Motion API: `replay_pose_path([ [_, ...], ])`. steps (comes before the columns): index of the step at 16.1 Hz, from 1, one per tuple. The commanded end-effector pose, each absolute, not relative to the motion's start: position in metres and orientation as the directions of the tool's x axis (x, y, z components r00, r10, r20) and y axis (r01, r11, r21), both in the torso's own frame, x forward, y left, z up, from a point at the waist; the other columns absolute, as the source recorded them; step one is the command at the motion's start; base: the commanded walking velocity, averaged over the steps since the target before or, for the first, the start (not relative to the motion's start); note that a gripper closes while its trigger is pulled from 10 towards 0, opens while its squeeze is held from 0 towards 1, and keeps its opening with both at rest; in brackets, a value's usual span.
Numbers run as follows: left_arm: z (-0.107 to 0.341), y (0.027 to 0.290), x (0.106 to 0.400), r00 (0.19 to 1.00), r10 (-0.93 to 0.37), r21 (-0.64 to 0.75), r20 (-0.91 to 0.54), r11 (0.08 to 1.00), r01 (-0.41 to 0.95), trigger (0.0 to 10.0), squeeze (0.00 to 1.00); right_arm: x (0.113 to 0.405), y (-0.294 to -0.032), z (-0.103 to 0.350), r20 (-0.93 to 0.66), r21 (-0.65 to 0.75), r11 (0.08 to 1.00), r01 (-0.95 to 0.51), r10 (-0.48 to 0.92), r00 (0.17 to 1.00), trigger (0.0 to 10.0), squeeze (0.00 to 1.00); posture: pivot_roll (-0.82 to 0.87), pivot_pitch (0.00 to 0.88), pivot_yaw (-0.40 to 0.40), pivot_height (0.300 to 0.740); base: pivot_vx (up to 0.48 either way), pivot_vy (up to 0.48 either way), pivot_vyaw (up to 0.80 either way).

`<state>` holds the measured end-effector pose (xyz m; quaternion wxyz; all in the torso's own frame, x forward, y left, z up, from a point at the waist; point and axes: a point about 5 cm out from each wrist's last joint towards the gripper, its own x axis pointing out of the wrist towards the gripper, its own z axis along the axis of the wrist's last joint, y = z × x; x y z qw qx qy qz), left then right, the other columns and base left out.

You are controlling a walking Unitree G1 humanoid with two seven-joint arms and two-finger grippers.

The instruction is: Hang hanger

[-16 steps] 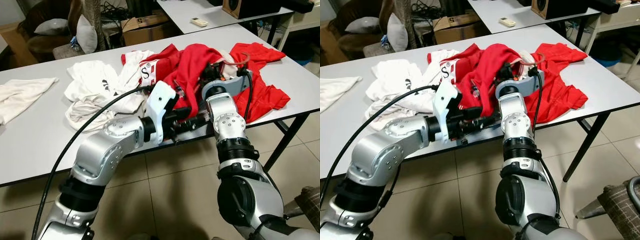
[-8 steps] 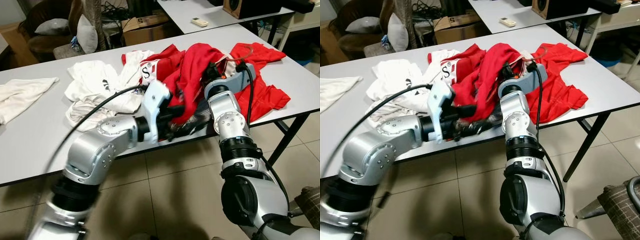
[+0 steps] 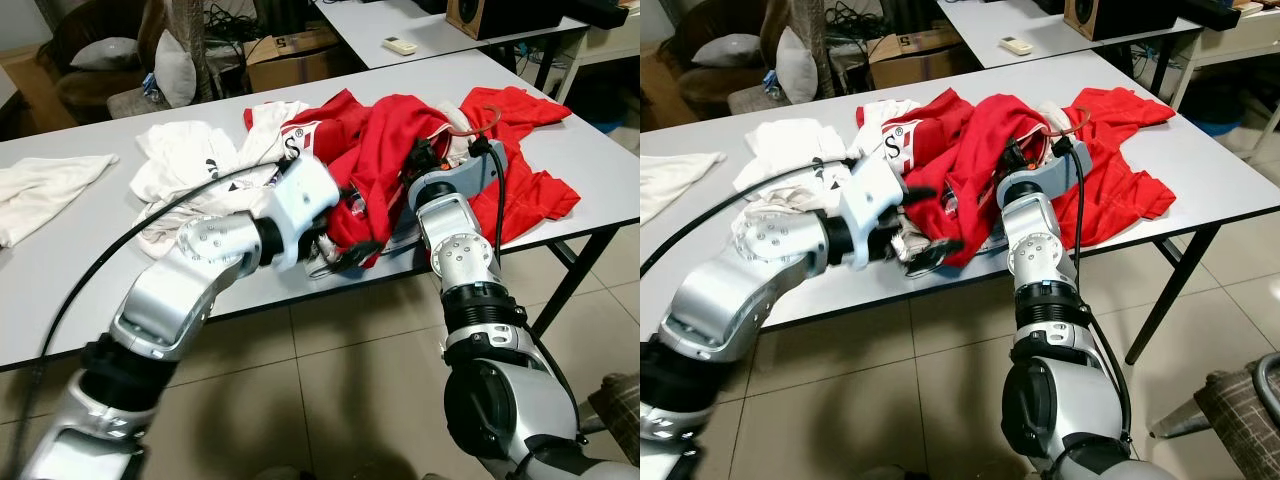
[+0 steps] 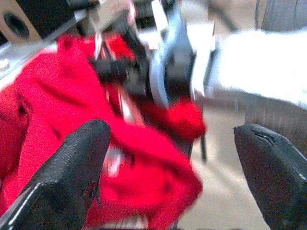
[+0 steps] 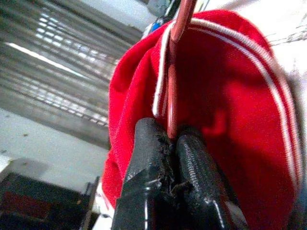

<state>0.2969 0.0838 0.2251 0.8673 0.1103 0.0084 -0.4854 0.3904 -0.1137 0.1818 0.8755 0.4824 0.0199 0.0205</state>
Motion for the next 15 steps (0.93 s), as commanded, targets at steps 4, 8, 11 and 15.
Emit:
replay_pose_path([
  [4,0.231,0.157,0.324,0.818,-0.575,0.072,0.001,0.816,0.574,10.0,1.00,0.376,-0.112,0.192,0.094,0.819,0.544,-0.182,0.185,0.978,10.0,0.00,-0.07,0.000,0.128,0.740,0.000,0.000,0.35],
  [8,0.198,0.189,0.300,0.897,-0.425,0.092,-0.118,0.895,0.436,10.0,1.00,0.341,-0.119,0.264,0.360,0.655,0.604,-0.455,0.280,0.890,10.0,0.00,-0.06,0.000,0.128,0.740,0.000,0.000,0.80],
  [11,0.190,0.191,0.287,0.919,-0.378,0.060,-0.113,0.921,0.386,10.0,1.00,0.312,-0.113,0.314,0.476,0.485,0.600,-0.636,0.429,0.768,10.0,0.00,-0.05,0.000,0.109,0.740,0.000,0.000,0.80],
  [15,0.187,0.175,0.281,0.925,-0.369,0.007,-0.094,0.929,0.371,10.0,1.00,0.301,-0.105,0.303,0.376,0.395,0.635,-0.665,0.548,0.747,10.0,0.00,-0.05,0.000,0.098,0.740,0.000,0.000,0.80],
])
